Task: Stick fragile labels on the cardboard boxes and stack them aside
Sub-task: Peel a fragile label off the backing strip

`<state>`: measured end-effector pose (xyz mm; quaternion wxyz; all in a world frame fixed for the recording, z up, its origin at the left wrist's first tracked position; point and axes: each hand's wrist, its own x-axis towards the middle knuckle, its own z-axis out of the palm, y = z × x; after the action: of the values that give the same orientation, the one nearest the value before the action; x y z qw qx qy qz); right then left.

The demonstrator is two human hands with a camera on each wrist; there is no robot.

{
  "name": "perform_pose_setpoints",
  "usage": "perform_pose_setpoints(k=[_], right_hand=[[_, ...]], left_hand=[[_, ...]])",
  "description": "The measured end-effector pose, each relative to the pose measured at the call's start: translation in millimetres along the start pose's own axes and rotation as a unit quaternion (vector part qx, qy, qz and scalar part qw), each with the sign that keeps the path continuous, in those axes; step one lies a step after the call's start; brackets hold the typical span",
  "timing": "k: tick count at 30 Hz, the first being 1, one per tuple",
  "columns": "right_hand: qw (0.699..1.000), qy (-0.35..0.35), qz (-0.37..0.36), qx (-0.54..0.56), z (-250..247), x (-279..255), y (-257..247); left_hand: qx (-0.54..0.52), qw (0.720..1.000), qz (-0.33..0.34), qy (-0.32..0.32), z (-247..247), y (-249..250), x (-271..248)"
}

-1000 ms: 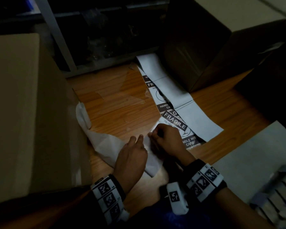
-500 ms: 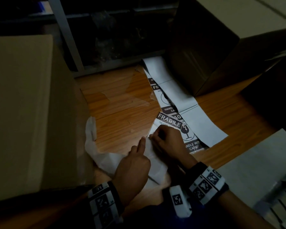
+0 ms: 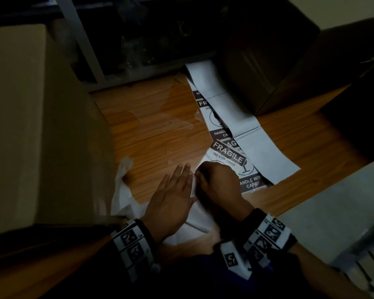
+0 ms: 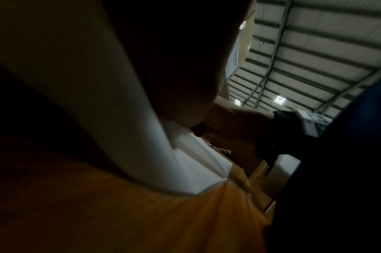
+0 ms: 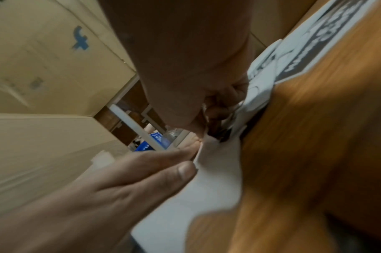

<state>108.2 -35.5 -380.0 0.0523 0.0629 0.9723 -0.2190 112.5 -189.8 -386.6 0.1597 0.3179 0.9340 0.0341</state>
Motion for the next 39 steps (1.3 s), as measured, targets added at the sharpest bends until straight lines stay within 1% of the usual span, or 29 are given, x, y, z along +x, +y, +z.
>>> perform_pose_setpoints(k=[3, 5, 9, 13, 17, 19, 21, 22, 24, 25, 26, 28, 29, 30, 32, 35, 37, 39], right_hand=[[1.000, -0.010, 0.028, 0.008, -0.7, 0.2, 0.9], [0.999, -0.010, 0.042, 0.026, -4.4, -0.2, 0.7], [0.995, 0.003, 0.064, 0.072, -7.5, -2.6, 2.5], [0.985, 0.001, 0.105, 0.136, -5.9, -2.5, 8.3], [0.978, 0.007, 0.111, 0.177, -5.7, -7.6, 9.3], [0.965, 0.015, 0.134, 0.224, -7.9, -10.3, 16.4], [0.939, 0.034, 0.171, 0.296, -17.5, -11.9, 27.8], [0.937, 0.036, 0.170, 0.302, -23.8, -10.9, 34.7], [0.944, 0.017, 0.143, 0.296, -36.2, -5.6, 40.7], [0.946, 0.003, 0.120, 0.301, -40.1, -0.6, 39.0], [0.955, -0.012, 0.088, 0.282, -42.2, 6.2, 35.7], [0.980, -0.054, 0.016, 0.192, -40.2, 20.8, 24.4], [0.985, -0.075, -0.011, 0.155, -36.9, 27.4, 18.0], [0.986, -0.089, -0.030, 0.137, -34.4, 32.3, 11.8], [0.987, -0.092, -0.059, 0.116, -29.1, 39.8, 4.2], [0.989, -0.092, -0.096, 0.072, -19.6, 45.1, -1.1], [0.989, -0.090, -0.096, 0.067, -17.4, 46.5, -3.0], [0.988, -0.081, -0.104, 0.074, -16.2, 47.3, -1.6]], left_hand=[[0.019, 1.000, -0.019, -0.002, 3.8, 4.5, -0.1], [0.010, 1.000, -0.028, 0.002, 8.4, 6.8, 1.4], [0.015, 0.998, -0.046, 0.027, 14.3, 9.7, 1.1], [0.016, 0.998, -0.048, 0.031, 19.7, 14.8, 2.4], [0.021, 0.997, -0.065, 0.041, 17.7, 18.5, 1.4], [0.016, 0.997, -0.061, 0.046, 19.3, 19.0, 0.9], [0.014, 0.996, -0.071, 0.046, 17.2, 21.9, 1.8], [0.007, 0.996, -0.081, 0.041, 16.9, 24.4, 2.9], [-0.006, 0.994, -0.105, 0.027, 14.9, 31.2, 5.8], [-0.007, 0.992, -0.118, 0.033, 13.2, 35.0, 7.9], [-0.009, 0.990, -0.132, 0.041, 10.9, 38.4, 10.3], [-0.011, 0.985, -0.168, 0.042, 3.0, 43.6, 14.8], [-0.017, 0.984, -0.172, 0.036, -1.5, 45.0, 16.4], [-0.019, 0.985, -0.167, 0.042, -4.7, 45.7, 17.5], [-0.012, 0.984, -0.162, 0.075, -6.0, 45.7, 17.2], [-0.010, 0.983, -0.162, 0.083, -8.7, 38.8, 13.0], [-0.043, 0.981, -0.163, 0.097, -12.5, 31.9, 12.3], [-0.085, 0.973, -0.160, 0.142, -16.1, 23.6, 13.8]])
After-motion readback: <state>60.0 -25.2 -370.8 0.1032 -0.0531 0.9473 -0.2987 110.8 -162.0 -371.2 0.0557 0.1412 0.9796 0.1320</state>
